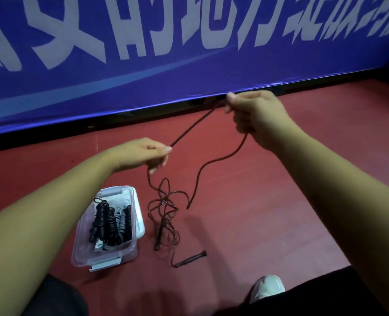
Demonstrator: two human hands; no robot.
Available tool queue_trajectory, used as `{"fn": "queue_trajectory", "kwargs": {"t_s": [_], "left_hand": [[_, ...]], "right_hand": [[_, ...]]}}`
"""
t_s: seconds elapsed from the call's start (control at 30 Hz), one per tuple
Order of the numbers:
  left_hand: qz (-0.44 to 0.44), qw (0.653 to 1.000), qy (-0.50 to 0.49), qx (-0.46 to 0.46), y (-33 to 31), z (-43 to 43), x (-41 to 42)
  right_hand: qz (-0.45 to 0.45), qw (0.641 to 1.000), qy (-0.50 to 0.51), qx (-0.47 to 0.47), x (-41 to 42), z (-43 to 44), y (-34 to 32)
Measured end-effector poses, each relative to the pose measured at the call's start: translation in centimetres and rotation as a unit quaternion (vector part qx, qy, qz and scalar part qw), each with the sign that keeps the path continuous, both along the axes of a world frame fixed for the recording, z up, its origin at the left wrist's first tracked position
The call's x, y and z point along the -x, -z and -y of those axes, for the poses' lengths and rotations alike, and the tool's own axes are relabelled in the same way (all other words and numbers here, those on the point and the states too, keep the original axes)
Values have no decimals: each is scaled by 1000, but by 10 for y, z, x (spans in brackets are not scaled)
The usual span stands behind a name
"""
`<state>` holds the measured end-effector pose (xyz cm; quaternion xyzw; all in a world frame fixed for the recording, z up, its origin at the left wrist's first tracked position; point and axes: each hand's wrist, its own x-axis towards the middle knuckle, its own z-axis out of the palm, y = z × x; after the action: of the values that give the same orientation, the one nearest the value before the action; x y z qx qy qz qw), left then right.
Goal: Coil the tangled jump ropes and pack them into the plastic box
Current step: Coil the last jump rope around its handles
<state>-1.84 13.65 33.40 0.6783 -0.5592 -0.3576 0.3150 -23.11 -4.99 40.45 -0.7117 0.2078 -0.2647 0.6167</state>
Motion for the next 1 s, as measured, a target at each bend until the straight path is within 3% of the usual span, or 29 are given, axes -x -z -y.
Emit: {"fn": "queue_trajectory", "kwargs": {"t_s": [0.07, 0.1, 0.13, 0.2, 0.23, 0.37, 0.47, 0.6, 0.67, 0.7, 0.73, 0.77, 0.8, 0.83, 0.87, 0.97, 1.0], "left_hand": [[-38, 998, -40, -12, 16, -6, -14], [-52, 997, -63, 4, 19, -6, -17], [-54, 995, -79, 28, 18, -3, -16], [-30, 994, -81, 69, 7, 6, -5], [-12, 995, -62, 72, 0, 10, 3], [-34, 995, 3, 89, -18, 17, 35], [-87, 987, -21, 133, -24, 16, 38], [-109, 992, 21, 56, -3, 2, 22], [-81, 996, 40, -17, 17, -5, 17], [-86, 996, 22, -25, 26, -6, 15], [-104, 994, -5, -16, 32, -6, 15], [-120, 992, -32, 5, 34, -4, 15], [-129, 990, -50, 30, 31, -2, 17], [-129, 989, -54, 50, 27, 0, 21], [-116, 990, -44, 61, 19, 1, 27], [-87, 993, -2, 77, 2, 0, 46], [-92, 993, 0, 78, -2, -1, 52]], "right_hand": [[-16, 998, 57, 33, 8, 13, 2], [-80, 990, 58, 103, 12, 18, 4], [-181, 964, 37, 189, 16, 21, 9], [-392, 869, -39, 300, 20, 19, 14], [-434, 839, -65, 320, 20, 17, 15], [-276, 918, -141, 249, 2, -17, 17], [-238, 915, -184, 269, -9, -39, 27], [-18, 993, -71, 94, -7, -27, 2], [42, 999, 20, 0, -2, -13, -7], [10, 998, 52, 31, 1, -3, -3], [-76, 988, 62, 117, 5, 6, 2], [-206, 953, 38, 219, 9, 13, 8], [-342, 891, -1, 298, 14, 16, 14], [-434, 828, -26, 355, 17, 16, 17], [-456, 804, -54, 378, 17, 12, 17], [-311, 896, -164, 271, 6, -18, 14], [-287, 905, -204, 240, 2, -26, 16]]}}
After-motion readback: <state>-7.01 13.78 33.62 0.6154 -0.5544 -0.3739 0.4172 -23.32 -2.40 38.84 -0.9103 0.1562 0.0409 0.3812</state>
